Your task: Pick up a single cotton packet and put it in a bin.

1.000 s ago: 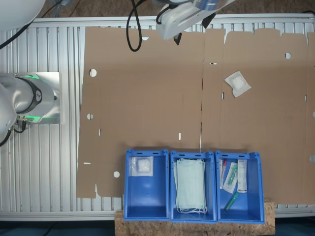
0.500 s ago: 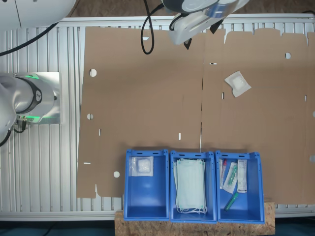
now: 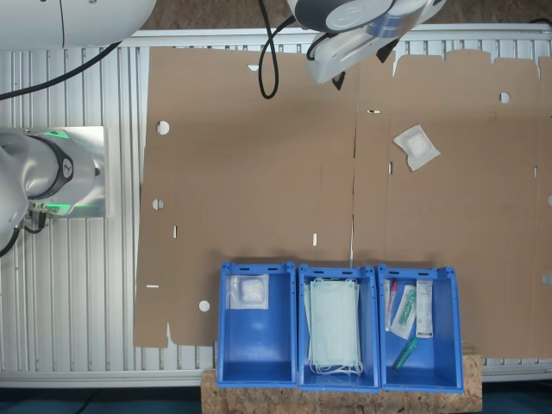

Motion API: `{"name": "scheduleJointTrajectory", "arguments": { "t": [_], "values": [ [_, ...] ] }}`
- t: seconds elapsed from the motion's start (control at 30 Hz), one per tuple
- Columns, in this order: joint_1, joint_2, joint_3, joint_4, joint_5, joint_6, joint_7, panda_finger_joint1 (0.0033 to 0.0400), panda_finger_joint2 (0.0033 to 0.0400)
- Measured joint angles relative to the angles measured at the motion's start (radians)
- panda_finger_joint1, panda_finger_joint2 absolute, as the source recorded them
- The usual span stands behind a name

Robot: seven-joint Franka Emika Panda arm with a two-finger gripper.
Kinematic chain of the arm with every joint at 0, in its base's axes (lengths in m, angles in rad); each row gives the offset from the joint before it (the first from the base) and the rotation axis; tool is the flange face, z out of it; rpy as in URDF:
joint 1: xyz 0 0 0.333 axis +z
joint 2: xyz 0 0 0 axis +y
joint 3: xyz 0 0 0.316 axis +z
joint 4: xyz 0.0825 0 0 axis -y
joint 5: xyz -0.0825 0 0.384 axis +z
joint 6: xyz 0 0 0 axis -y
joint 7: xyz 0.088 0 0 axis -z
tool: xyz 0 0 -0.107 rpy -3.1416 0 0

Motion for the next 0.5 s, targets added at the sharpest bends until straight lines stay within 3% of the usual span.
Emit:
{"name": "scheduleJointTrajectory", "arguments": {
  "t": [0.5],
  "values": [
    [-0.002,0.013,0.000,0.018,0.000,0.051,0.000,0.0400,0.0400]
  ]
}}
